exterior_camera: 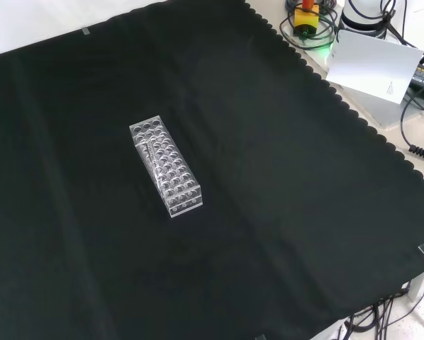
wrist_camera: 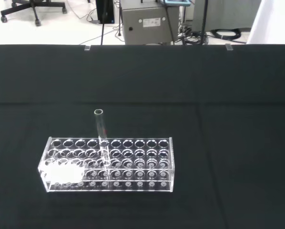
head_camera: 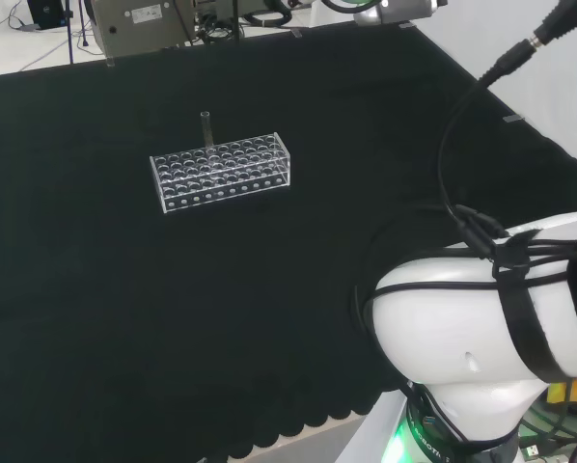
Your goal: Pick up the test tube.
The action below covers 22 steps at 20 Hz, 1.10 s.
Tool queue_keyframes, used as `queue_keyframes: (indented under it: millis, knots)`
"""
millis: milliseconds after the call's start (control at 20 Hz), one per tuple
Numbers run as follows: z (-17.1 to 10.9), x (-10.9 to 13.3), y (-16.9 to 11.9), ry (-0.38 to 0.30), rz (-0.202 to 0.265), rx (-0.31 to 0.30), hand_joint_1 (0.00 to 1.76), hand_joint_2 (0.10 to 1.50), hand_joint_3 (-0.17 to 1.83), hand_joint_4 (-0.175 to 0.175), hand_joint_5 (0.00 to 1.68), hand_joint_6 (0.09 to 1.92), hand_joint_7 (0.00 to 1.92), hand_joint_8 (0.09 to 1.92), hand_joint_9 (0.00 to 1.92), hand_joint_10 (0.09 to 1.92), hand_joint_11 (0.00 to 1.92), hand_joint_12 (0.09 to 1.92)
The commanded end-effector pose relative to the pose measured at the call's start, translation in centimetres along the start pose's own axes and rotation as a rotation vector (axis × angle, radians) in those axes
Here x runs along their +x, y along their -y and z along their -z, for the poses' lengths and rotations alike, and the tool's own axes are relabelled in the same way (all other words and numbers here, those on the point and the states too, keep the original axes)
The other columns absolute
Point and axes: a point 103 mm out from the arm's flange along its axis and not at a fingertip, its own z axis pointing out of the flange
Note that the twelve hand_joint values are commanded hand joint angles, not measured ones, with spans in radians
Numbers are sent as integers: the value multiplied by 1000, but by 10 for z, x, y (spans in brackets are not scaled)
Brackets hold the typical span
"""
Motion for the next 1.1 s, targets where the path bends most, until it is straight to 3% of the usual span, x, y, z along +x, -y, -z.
queue_keyframes:
  millis: [50,500,1100]
  knots:
    - [-21,9,-42,-22,65,43,622,782,316,-84,303,87,122,884,284,878,149,1577]
    - [-41,20,-92,-15,91,112,645,782,321,-87,315,87,145,894,285,948,176,1570]
    - [-96,42,-161,-21,99,239,663,778,332,-89,320,87,157,897,289,952,191,1563]
